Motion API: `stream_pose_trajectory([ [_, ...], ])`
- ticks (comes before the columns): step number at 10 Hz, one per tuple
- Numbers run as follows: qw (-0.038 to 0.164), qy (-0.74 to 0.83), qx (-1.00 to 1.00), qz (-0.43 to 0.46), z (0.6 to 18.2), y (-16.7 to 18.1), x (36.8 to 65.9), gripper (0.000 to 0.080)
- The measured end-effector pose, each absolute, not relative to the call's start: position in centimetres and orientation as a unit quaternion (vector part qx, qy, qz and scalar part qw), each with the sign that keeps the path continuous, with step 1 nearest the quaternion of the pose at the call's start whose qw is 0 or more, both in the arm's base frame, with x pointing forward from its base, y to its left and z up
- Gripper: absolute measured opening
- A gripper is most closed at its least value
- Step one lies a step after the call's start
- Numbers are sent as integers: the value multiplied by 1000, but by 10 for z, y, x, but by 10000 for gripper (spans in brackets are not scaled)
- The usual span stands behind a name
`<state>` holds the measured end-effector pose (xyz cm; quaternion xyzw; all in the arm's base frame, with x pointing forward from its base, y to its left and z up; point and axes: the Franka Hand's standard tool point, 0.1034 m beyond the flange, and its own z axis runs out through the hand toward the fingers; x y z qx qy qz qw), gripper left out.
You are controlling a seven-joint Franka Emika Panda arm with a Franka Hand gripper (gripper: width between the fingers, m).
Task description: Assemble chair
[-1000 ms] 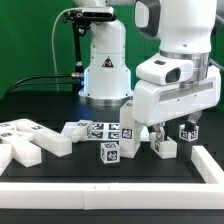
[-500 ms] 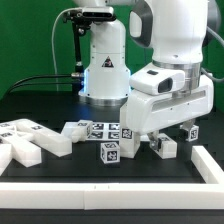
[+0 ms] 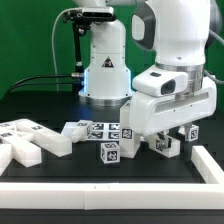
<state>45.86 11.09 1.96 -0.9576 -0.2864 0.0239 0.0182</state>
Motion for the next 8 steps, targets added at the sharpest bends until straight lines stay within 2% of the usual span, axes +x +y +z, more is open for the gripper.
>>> stream_pose_trajectory([
  [3,18,-246,-969,22,24,118,457,281],
  [5,29,-177,-984,22,33,124,449,281],
  [8,33,-181,-983,20,33,125,447,282],
])
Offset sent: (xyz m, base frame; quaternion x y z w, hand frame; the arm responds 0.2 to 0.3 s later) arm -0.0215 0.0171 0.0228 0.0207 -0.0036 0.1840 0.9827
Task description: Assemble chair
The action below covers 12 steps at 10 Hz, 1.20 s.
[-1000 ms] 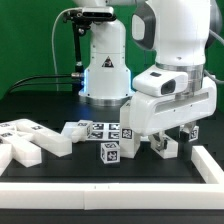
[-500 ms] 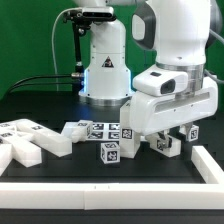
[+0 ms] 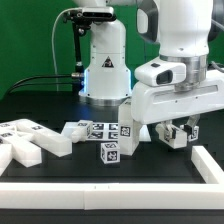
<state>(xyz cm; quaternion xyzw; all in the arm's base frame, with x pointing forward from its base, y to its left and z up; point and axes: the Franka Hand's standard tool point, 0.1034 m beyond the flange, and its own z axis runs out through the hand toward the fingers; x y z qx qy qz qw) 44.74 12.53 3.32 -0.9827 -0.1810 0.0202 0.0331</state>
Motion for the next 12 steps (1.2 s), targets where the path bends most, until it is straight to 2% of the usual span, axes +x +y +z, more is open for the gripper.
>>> stream_pose_trajectory([
  [2,36,-161,-986,23,32,126,446,282],
  [6,38,-155,-987,21,20,154,431,282],
  [7,39,-158,-987,18,26,162,437,282],
  [11,39,-160,-986,15,25,162,437,282],
  [12,39,-172,-984,15,23,156,436,354],
])
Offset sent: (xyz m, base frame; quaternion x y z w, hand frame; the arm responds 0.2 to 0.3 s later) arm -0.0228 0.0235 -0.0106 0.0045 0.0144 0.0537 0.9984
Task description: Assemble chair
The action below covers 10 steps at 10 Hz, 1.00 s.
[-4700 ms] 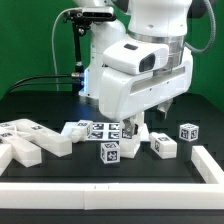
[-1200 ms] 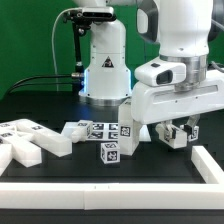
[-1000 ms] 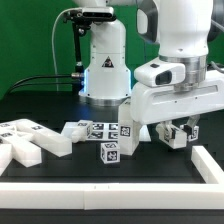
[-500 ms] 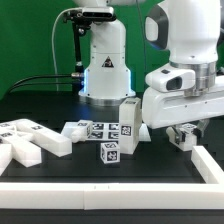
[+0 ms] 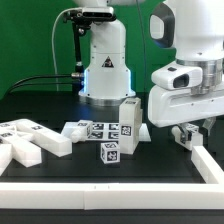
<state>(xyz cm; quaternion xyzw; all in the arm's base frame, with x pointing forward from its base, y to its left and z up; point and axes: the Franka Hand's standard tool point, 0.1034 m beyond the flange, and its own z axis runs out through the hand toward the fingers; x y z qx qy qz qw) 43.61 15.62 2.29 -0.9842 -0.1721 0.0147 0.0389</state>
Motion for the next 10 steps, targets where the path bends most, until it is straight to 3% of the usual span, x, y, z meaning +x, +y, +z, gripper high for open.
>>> stream_pose_trajectory([
  [1,38,-187,-981,16,16,129,429,493],
  [2,37,-175,-983,29,22,118,428,493],
  [3,37,-185,-981,34,34,115,436,614],
  [6,39,-180,-981,58,60,111,452,648],
  [10,39,-180,-981,56,57,111,451,649],
])
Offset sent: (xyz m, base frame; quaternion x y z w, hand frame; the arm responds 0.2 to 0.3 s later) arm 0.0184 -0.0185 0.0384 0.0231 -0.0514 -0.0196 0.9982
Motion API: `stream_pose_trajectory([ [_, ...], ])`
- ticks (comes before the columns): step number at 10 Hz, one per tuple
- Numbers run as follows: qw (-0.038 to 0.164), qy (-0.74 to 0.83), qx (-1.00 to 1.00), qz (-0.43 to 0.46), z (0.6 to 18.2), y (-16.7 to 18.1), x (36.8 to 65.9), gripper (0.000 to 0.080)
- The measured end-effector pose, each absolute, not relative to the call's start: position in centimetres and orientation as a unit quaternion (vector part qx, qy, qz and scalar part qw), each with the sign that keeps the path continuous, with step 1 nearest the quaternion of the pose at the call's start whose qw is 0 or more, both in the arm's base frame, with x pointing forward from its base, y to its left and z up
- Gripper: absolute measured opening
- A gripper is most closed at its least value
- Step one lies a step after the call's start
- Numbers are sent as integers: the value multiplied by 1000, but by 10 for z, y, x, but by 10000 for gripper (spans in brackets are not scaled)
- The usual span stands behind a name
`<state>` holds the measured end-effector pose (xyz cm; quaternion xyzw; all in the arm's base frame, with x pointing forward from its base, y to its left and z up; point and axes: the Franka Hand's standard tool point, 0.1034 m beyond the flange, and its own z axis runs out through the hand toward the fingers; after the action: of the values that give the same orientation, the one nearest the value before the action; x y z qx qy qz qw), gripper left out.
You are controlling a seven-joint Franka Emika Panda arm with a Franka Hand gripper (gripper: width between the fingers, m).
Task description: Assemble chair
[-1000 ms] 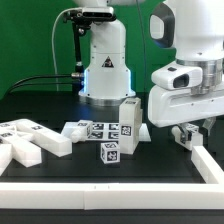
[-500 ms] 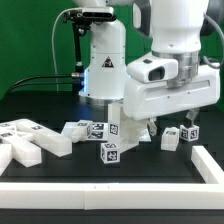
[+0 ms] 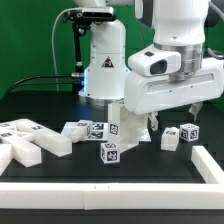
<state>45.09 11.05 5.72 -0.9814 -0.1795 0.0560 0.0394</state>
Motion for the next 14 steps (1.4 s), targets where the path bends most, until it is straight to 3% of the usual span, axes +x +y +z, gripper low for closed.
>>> stream_pose_trajectory([
  [2,38,-196,-977,80,68,98,451,649],
  [4,10,-185,-978,94,88,86,459,649],
  [9,8,-188,-978,92,88,88,459,649],
  [12,-35,-294,-948,117,99,63,480,649],
  [14,-31,-313,-942,114,97,63,478,649],
])
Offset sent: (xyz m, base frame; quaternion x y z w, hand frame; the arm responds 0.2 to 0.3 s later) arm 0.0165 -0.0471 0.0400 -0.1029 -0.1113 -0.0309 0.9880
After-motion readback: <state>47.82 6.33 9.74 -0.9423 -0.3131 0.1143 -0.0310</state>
